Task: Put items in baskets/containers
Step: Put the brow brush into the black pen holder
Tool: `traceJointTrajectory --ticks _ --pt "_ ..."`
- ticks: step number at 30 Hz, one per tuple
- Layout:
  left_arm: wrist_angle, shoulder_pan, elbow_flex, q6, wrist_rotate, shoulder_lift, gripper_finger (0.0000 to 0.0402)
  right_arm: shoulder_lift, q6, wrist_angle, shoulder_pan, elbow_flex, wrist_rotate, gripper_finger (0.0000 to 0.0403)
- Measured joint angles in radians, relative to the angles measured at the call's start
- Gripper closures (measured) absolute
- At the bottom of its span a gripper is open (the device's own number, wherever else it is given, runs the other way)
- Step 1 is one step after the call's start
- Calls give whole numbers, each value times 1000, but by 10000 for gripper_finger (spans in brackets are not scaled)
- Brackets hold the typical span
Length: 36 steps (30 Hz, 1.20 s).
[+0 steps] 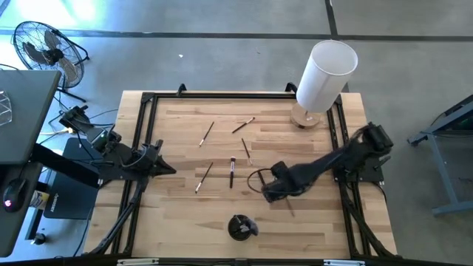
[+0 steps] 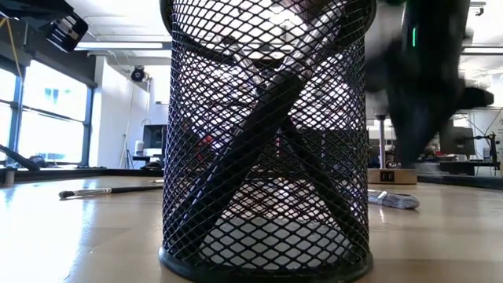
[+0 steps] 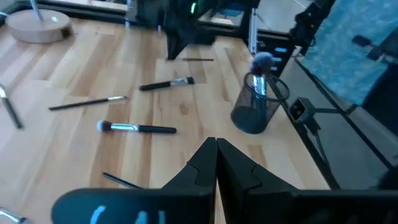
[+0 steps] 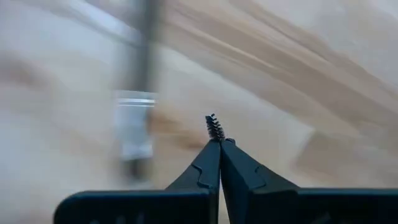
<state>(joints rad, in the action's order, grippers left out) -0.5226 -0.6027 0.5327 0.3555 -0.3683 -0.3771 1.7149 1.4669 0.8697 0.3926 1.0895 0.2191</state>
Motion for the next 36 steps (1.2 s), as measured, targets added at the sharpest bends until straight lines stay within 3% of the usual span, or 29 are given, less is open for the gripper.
traceJointTrajectory --ticks 7,12,15,18,22,26,36 --pt "-1 0 0 16 1 0 401 -67 62 -2 165 155 392 402" --pt "-3 0 0 16 0 0 401 -64 -302 -277 264 228 783 403" --pt "-3 0 0 15 -1 0 401 -66 -622 -532 293 230 926 403" --pt "-3 0 0 11 -3 0 401 -61 -900 -749 303 230 921 403" --pt "-2 0 0 10 -8 0 401 -35 -1095 -949 301 230 826 403" --pt "-2 0 0 9 -6 0 401 17 -1101 -1011 304 230 788 403" --pt "1 0 0 16 -4 0 401 164 -941 -1074 310 230 723 403"
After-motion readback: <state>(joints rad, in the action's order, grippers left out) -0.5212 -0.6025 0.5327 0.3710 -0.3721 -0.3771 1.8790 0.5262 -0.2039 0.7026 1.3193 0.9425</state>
